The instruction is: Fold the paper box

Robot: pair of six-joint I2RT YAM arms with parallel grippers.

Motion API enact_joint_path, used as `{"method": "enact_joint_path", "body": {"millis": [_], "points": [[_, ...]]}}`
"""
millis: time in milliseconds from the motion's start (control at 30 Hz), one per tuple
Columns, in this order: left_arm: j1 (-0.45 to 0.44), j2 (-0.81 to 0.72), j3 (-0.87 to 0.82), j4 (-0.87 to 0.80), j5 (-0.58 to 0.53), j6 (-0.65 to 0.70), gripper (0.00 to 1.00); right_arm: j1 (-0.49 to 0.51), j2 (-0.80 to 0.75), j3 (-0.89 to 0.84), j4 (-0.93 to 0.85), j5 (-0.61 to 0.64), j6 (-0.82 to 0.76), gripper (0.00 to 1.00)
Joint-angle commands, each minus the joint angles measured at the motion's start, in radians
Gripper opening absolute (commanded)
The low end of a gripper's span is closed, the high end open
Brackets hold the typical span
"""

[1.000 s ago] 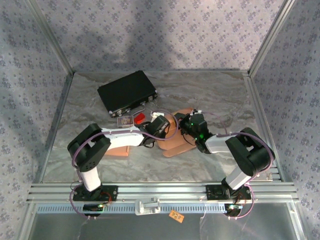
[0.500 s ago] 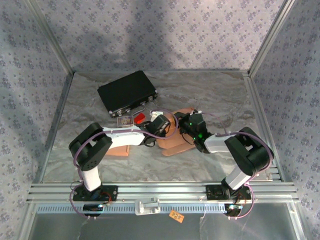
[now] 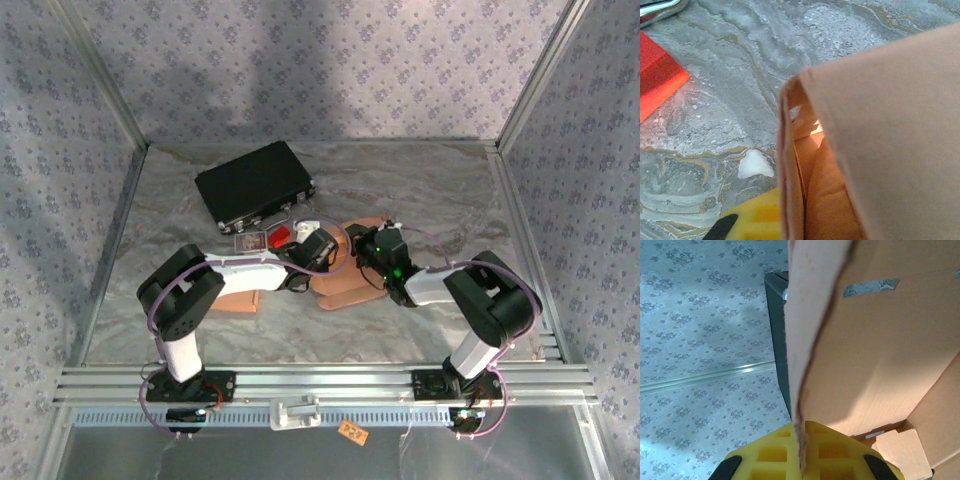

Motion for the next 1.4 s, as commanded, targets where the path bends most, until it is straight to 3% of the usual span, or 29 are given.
{"method": "enact_joint_path", "body": {"millis": [0,133,200,267,400,533,767,1000,1367], "points": [[0.018,-0.022,0.025,-0.007,-0.107,-0.090,0.00,0.021,-0.062,0.004,-0.220,-0.043,0.004,0.16],[0.018,-0.051,0.050,-0.084,-0.116,-0.104,0.00,-0.016,-0.189,0.047,-0.428,-0.050,-0.025,0.43],[0.020,-0.065,0.093,-0.171,-0.108,-0.108,0.00,-0.051,-0.292,0.112,-0.652,-0.055,-0.070,0.58],[0.027,-0.072,0.149,-0.294,-0.092,-0.132,0.00,-0.087,-0.383,0.195,-0.885,-0.050,-0.136,0.63],[0.048,-0.102,0.235,-0.497,-0.042,-0.168,0.00,-0.192,-0.502,0.392,-1.289,-0.008,-0.282,0.65],[0.087,-0.138,0.276,-0.598,0.063,-0.169,0.00,-0.294,-0.473,0.548,-1.445,-0.083,-0.401,0.64],[0.140,-0.097,0.400,-0.791,0.270,-0.113,0.00,-0.331,-0.277,0.798,-1.536,-0.287,-0.638,0.52],[0.149,-0.061,0.446,-0.842,0.385,-0.124,0.00,-0.283,-0.104,0.987,-1.662,-0.303,-0.703,0.47],[0.149,-0.041,0.483,-0.861,0.436,-0.121,0.00,-0.229,0.040,1.034,-1.657,-0.273,-0.779,0.45]]}}
